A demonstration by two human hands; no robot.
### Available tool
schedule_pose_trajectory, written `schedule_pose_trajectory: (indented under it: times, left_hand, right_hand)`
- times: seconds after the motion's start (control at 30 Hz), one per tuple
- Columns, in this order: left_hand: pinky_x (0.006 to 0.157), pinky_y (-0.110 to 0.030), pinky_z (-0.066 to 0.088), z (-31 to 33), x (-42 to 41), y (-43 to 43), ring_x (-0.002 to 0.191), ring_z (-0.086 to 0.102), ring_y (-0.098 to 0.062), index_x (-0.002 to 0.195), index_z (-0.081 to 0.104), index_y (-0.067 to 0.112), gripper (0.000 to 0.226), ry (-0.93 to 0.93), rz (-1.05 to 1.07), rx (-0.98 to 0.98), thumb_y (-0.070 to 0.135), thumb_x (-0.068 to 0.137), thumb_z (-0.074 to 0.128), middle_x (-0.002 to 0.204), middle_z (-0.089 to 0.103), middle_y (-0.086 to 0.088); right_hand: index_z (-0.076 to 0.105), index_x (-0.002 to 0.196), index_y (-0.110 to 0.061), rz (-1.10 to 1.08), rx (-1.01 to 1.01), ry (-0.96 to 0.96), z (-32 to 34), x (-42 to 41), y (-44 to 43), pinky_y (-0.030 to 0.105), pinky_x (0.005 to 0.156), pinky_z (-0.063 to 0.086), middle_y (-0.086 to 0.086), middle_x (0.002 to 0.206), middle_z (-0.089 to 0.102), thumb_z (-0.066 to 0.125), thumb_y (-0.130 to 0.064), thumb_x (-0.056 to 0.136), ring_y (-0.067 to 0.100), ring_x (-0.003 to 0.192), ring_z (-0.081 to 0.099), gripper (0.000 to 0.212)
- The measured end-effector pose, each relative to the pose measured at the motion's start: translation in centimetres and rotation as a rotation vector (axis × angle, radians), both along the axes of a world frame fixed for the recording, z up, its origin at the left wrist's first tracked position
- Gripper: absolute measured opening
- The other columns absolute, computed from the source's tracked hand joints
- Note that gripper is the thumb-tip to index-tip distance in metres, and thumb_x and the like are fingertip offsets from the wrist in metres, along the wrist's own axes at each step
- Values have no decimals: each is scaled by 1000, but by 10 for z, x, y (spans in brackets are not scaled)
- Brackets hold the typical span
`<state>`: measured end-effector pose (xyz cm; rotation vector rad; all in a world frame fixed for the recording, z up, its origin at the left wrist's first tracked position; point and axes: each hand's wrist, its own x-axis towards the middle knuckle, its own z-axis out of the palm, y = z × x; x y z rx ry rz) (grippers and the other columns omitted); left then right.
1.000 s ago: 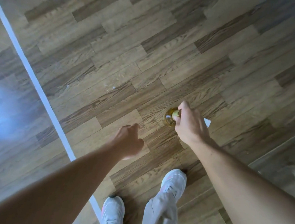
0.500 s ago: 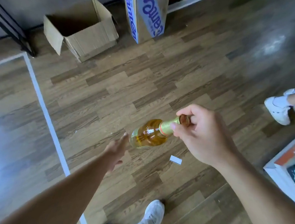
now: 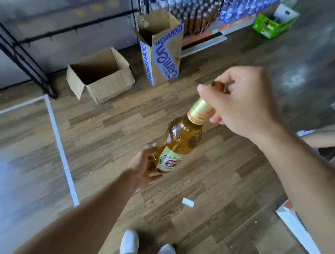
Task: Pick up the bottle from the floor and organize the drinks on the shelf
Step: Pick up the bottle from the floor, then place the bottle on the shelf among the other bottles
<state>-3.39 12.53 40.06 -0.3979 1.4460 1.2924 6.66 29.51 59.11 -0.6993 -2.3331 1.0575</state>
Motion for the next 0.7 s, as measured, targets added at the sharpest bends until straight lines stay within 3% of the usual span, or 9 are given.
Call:
schedule_pose_trajectory:
  times: [0.13,0.27,0.37,0.43,0.53,0.7]
  left_hand:
    - [69,-35,54,12,-11,17,75,69,-22,101,66,9,45,10,-4,13,50,84,58,73,75,-7]
    - [62,-31,53,27,-43,44,69,66,-22,108,63,5,52,41,14,-6,49,81,61,80,70,-10]
    - [51,-23,48,48,-73,74,59,61,-18,101,65,9,54,33,-95,-21,58,84,52,74,67,-7]
    - [45,-18,46,64,-98,96,48,59,-14,88,66,13,52,56,-141,-28,62,85,48,63,66,-4]
    - [50,-22,48,84,-141,128,54,58,-15,81,63,16,45,100,-139,-61,59,86,50,66,63,-4]
    - [58,-33,55,119,-201,199,63,65,-23,89,63,10,27,162,-29,97,28,95,44,75,68,-10]
  right_hand:
    - [61,75,-10,-62,87,-34,13,-21,33,29,46,53,-4,68,64,67,-40,85,10,59,66,32]
    - [56,75,-22,-132,75,-63,12,-42,77,19,50,42,-7,71,60,60,-46,89,5,65,58,28]
    - [57,86,-25,-144,-184,-8,13,-70,113,37,70,56,-4,86,61,60,-45,89,16,86,64,21]
    - [55,95,-27,-153,-374,55,17,-92,136,46,83,57,-2,99,61,63,-38,90,19,98,63,14]
    - [56,102,-24,-278,-428,148,24,-124,170,45,78,59,0,101,61,65,-30,90,19,96,63,16]
    - [58,82,-23,-459,-513,366,40,-159,232,32,60,59,-1,87,63,65,-21,91,12,79,64,12]
